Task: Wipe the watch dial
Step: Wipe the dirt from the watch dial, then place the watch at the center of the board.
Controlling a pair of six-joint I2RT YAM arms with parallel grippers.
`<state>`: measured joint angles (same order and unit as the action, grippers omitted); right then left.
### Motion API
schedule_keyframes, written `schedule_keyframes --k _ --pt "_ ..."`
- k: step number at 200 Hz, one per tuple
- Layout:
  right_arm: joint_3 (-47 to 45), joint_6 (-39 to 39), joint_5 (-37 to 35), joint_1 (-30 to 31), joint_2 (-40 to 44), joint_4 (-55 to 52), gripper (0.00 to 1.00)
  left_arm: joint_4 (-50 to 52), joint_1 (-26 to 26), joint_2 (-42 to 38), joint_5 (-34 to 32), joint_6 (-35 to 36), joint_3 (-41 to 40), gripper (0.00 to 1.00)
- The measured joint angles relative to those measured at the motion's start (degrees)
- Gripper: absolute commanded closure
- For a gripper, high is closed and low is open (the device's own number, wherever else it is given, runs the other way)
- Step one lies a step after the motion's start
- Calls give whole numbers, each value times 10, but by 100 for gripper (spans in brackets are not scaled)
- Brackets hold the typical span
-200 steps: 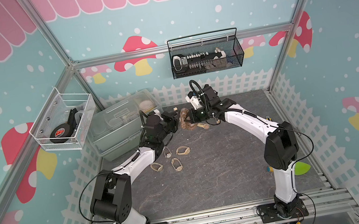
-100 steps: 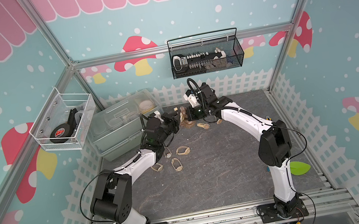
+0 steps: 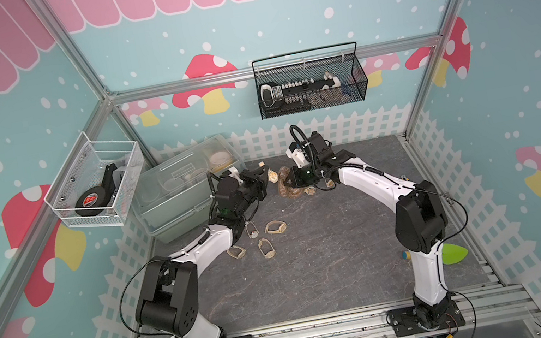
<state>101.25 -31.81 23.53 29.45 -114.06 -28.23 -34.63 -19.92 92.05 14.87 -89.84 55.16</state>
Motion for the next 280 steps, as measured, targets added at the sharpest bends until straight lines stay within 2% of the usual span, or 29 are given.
schedule_keyframes --k 73,112,196,236,280 --pt "-84 10 -8 -1 118 0 100 -8 3 9 5 1 0 100" --pt "-125 14 -12 -1 149 3 100 16 3 11 17 17 3 100" --pt "-211 16 -17 -1 204 4 100 219 3 29 31 126 95 100" --pt "-239 19 -19 -1 223 6 100 361 3 70 26 183 167 100" --pt "-258 23 -19 -1 232 5 100 469 3 130 13 217 228 100"
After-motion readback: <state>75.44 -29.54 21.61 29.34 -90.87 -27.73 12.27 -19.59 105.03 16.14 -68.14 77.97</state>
